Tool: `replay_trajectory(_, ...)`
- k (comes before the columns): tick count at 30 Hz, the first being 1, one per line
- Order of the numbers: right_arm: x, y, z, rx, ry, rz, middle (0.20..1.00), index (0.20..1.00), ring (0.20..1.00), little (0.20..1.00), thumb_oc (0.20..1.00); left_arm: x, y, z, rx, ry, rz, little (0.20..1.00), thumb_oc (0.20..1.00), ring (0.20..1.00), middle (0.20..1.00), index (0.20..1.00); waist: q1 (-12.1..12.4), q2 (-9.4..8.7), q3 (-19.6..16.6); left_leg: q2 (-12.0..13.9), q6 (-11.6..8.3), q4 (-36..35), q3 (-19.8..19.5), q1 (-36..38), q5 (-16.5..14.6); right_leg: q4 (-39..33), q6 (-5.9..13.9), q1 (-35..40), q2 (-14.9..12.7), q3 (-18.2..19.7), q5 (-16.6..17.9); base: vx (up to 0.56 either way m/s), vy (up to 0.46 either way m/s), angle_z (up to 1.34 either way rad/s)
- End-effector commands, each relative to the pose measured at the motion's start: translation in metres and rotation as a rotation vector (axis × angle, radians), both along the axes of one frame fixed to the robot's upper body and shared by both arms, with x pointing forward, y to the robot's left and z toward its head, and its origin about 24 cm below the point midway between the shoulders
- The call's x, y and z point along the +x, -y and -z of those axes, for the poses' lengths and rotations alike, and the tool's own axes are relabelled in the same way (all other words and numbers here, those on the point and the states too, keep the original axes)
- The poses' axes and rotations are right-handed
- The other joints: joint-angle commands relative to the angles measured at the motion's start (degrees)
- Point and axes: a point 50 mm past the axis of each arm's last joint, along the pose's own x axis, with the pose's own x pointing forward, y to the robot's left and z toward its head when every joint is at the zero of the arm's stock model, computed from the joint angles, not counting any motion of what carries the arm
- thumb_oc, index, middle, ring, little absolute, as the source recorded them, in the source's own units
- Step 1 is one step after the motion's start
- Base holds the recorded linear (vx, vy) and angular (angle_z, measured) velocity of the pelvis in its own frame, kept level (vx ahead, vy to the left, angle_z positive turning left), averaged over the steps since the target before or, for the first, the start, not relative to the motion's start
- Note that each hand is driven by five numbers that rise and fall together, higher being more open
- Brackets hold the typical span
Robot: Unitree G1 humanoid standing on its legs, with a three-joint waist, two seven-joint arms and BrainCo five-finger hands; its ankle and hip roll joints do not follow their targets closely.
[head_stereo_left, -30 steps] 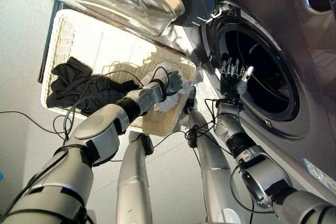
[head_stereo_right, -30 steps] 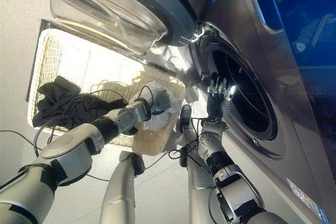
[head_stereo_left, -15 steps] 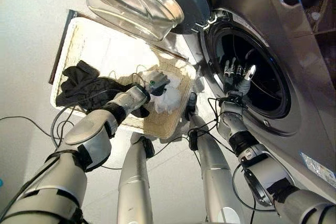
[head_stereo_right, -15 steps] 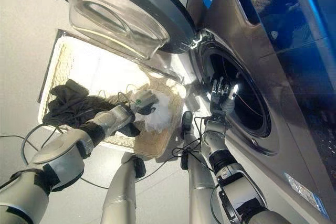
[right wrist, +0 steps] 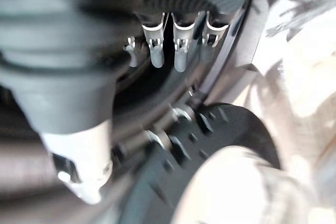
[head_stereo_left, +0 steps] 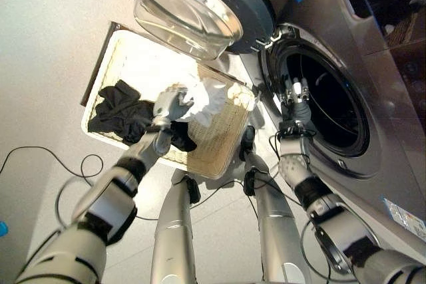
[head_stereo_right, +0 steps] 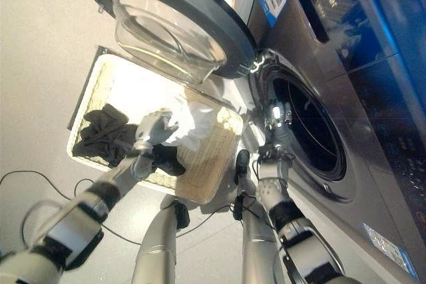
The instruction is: Put the clothes into the washing machine.
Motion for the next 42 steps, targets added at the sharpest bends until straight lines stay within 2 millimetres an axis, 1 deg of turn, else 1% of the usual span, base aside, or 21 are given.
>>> replay_trajectory(1,0.000,-0.003,-0.022,-0.186,0.077,0.017,1.000,1.000,1.000,1.000,1.000,0.003,0.020,-0.029,-0.090,0.120,0.134,0.200,0.200,0.200,0.200,0.200,1.55,0.13,-1.12,-1.89,-4.42,-1.81,2.39,0.86,-1.87,7.57,6.58,-1.83,-0.77,-3.13,-4.52,-0.01,-0.010,0.07)
replay_trajectory(2,-0.001,-0.007,-0.019,-0.330,0.067,-0.012,1.000,1.000,1.000,1.000,1.000,0.000,0.023,-0.027,-0.144,0.124,0.153,0.200,0.200,0.200,0.200,0.200,1.73,0.01,-1.12,-1.91,-4.31,-1.45,2.10,1.29,-2.30,7.83,6.48,-1.39,-0.80,-3.20,-4.88,-0.01,-0.007,0.06)
replay_trajectory(3,-0.002,-0.007,-0.018,-0.347,0.068,-0.016,1.000,1.000,1.000,1.000,1.000,-0.001,0.023,-0.027,-0.150,0.126,0.156,0.200,0.200,0.200,0.200,0.200,1.73,0.00,-1.12,-1.92,-4.30,-1.41,2.05,1.36,-2.34,7.84,6.48,-1.31,-0.81,-3.23,-4.93,-0.01,-0.018,0.07)
replay_trajectory(4,-0.002,-0.015,-0.016,-0.531,0.058,-0.080,1.000,1.000,1.000,1.000,1.000,-0.005,0.025,-0.026,-0.180,0.137,0.173,0.200,0.200,0.200,0.200,0.200,2.11,-0.07,-1.12,-2.09,-4.14,-1.27,1.66,1.84,-2.75,8.09,6.39,-0.85,-0.81,-3.43,-5.32,0.00,-0.015,0.05)
replay_trajectory(5,-0.002,-0.016,-0.015,-0.544,0.055,-0.084,1.000,1.000,1.000,1.000,1.000,-0.005,0.025,-0.026,-0.181,0.137,0.173,0.200,0.200,0.200,0.200,0.200,2.12,-0.08,-1.12,-2.10,-4.14,-1.22,1.62,1.85,-2.79,8.13,6.38,-0.83,-0.82,-3.46,-5.36,0.00,-0.021,0.04)
replay_trajectory(7,0.000,-0.016,-0.010,-0.650,0.023,-0.124,1.000,1.000,1.000,1.000,1.000,-0.006,0.024,-0.027,-0.184,0.146,0.178,0.200,0.200,0.200,0.200,0.200,2.39,-0.20,-1.12,-2.11,-4.09,-0.96,1.51,1.90,-3.00,8.35,6.37,-0.70,-0.93,-3.71,-5.54,0.00,-0.017,0.00)
replay_trajectory(8,0.001,-0.013,-0.009,-0.692,0.003,-0.124,1.000,1.000,1.000,1.000,1.000,-0.007,0.023,-0.027,-0.180,0.144,0.179,0.200,0.200,0.200,0.200,0.200,2.59,-0.29,-1.12,-1.94,-4.04,-0.78,1.54,1.92,-3.06,8.58,6.37,-0.69,-1.08,-3.88,-5.57,0.01,-0.046,0.00)
replay_trajectory(11,0.006,-0.001,-0.009,-0.670,-0.022,-0.119,1.000,1.000,1.000,1.000,1.000,-0.006,0.020,-0.024,-0.152,0.129,0.174,0.200,0.200,0.200,0.200,0.200,2.98,-0.55,-1.12,-1.93,-4.06,-0.20,1.00,1.88,-3.43,9.12,6.35,-0.46,-1.07,-4.11,-5.98,0.01,-0.050,0.02)
replay_trajectory(14,0.006,-0.003,-0.012,-0.718,0.004,-0.131,1.000,1.000,1.000,1.000,1.000,-0.006,0.020,-0.025,-0.162,0.130,0.180,0.200,0.200,0.200,0.200,0.200,3.00,-0.59,-1.12,-1.87,-4.01,-0.19,0.83,1.61,-3.41,9.44,6.32,-0.71,-1.02,-4.04,-6.14,0.01,-0.025,0.05)
replay_trajectory(16,0.005,-0.014,-0.012,-0.873,0.030,-0.178,1.000,1.000,1.000,1.000,1.000,-0.006,0.024,-0.031,-0.181,0.143,0.213,0.200,0.200,0.200,0.200,0.200,2.97,-0.53,-1.12,-1.90,-3.97,-0.15,0.78,1.50,-3.47,9.53,6.30,-0.86,-1.06,-4.03,-6.28,0.00,0.000,0.00)
replay_trajectory(17,0.005,-0.015,-0.012,-0.908,0.031,-0.182,1.000,1.000,1.000,1.000,1.000,-0.006,0.024,-0.032,-0.181,0.146,0.220,0.200,0.200,0.200,0.200,0.200,3.00,-0.49,-1.12,-1.91,-3.97,-0.03,0.78,1.40,-3.50,9.60,6.31,-0.95,-1.12,-4.07,-6.30,0.00,0.000,0.00)
replay_trajectory(18,0.005,-0.015,-0.012,-0.908,0.031,-0.182,1.000,1.000,1.000,1.000,1.000,-0.006,0.024,-0.032,-0.181,0.146,0.220,0.200,0.200,0.200,0.200,0.200,2.99,-0.49,-1.12,-1.91,-3.97,-0.02,0.77,1.39,-3.50,9.61,6.31,-0.95,-1.12,-4.07,-6.31,0.00,0.000,0.00)
replay_trajectory(22,0.012,-0.013,-0.010,-1.163,-0.022,-0.205,1.000,1.000,1.000,1.000,1.000,-0.007,0.031,-0.042,-0.165,0.165,0.296,0.200,0.200,0.200,0.200,0.200,3.65,-0.20,-1.12,-1.95,-4.05,0.87,0.35,0.75,-3.77,10.08,6.36,-1.22,-1.78,-4.67,-6.48,0.02,-0.034,0.02)
replay_trajectory(23,0.012,-0.013,-0.010,-1.163,-0.022,-0.205,1.000,1.000,1.000,1.000,1.000,-0.007,0.031,-0.042,-0.165,0.165,0.296,0.200,0.200,0.200,0.200,0.200,3.65,-0.20,-1.12,-1.95,-4.05,0.87,0.35,0.75,-3.77,10.08,6.36,-1.22,-1.78,-4.67,-6.48,0.03,-0.040,0.06)
replay_trajectory(25,0.019,-0.010,-0.015,-1.321,-0.040,-0.177,1.000,1.000,1.000,1.000,1.000,-0.008,0.038,-0.049,-0.167,0.175,0.369,0.200,0.200,0.200,0.200,0.200,4.19,0.04,-1.12,-2.03,-4.21,1.39,-0.11,0.44,-3.86,10.20,6.34,-1.19,-2.13,-4.99,-6.53,0.04,-0.043,0.07)
replay_trajectory(27,0.021,-0.009,-0.015,-1.354,-0.051,-0.170,1.000,1.000,1.000,1.000,1.000,-0.009,0.040,-0.051,-0.166,0.179,0.389,0.200,0.200,0.200,0.200,0.200,4.37,0.14,-1.12,-2.07,-4.21,1.48,-0.19,0.36,-3.88,10.23,6.30,-1.21,-2.15,-5.06,-6.57,0.03,-0.027,0.05)
replay_trajectory(28,0.025,-0.007,-0.017,-1.371,-0.076,-0.167,1.000,1.000,1.000,1.000,1.000,-0.011,0.047,-0.054,-0.164,0.188,0.439,0.200,0.200,0.200,0.200,0.200,4.83,0.44,-1.12,-2.12,-4.17,1.50,-0.34,0.24,-3.87,10.22,6.23,-1.18,-2.32,-5.23,-6.60,0.03,-0.035,0.08)
replay_trajectory(31,0.030,-0.006,-0.021,-1.355,-0.094,-0.183,1.000,1.000,1.000,1.000,1.000,-0.015,0.057,-0.057,-0.154,0.193,0.510,0.200,0.200,0.200,0.200,0.200,5.32,0.82,-1.12,-2.33,-4.15,1.77,-0.83,0.02,-3.96,10.39,6.18,-1.25,-2.54,-5.33,-6.63,0.03,-0.033,0.11)
replay_trajectory(34,0.033,-0.007,-0.024,-1.309,-0.106,-0.224,1.000,1.000,1.000,1.000,1.000,-0.019,0.065,-0.062,-0.146,0.200,0.571,0.200,0.200,0.200,0.200,0.200,5.79,1.25,-1.12,-2.56,-4.09,1.96,-1.22,-0.17,-3.97,10.70,6.16,-1.40,-2.71,-5.47,-6.64,0.02,-0.026,0.10)
replay_trajectory(36,0.037,-0.010,-0.028,-1.233,-0.122,-0.288,1.000,1.000,1.000,1.000,1.000,-0.024,0.076,-0.067,-0.136,0.212,0.647,0.200,0.200,0.200,0.200,0.200,6.33,1.84,-1.12,-2.96,-4.00,2.24,-1.59,-0.26,-4.05,10.97,6.05,-1.40,-2.93,-5.73,-6.67,0.03,-0.028,0.13)
replay_trajectory(42,0.042,-0.011,-0.026,-1.108,-0.170,-0.373,1.000,1.000,1.000,1.000,1.000,-0.029,0.089,-0.075,-0.130,0.212,0.738,0.200,0.200,0.200,0.200,0.200,6.96,2.43,-1.12,-3.34,-3.81,2.99,-2.32,-0.68,-4.16,11.90,5.83,-1.66,-3.31,-5.95,-6.86,0.02,-0.019,0.08)
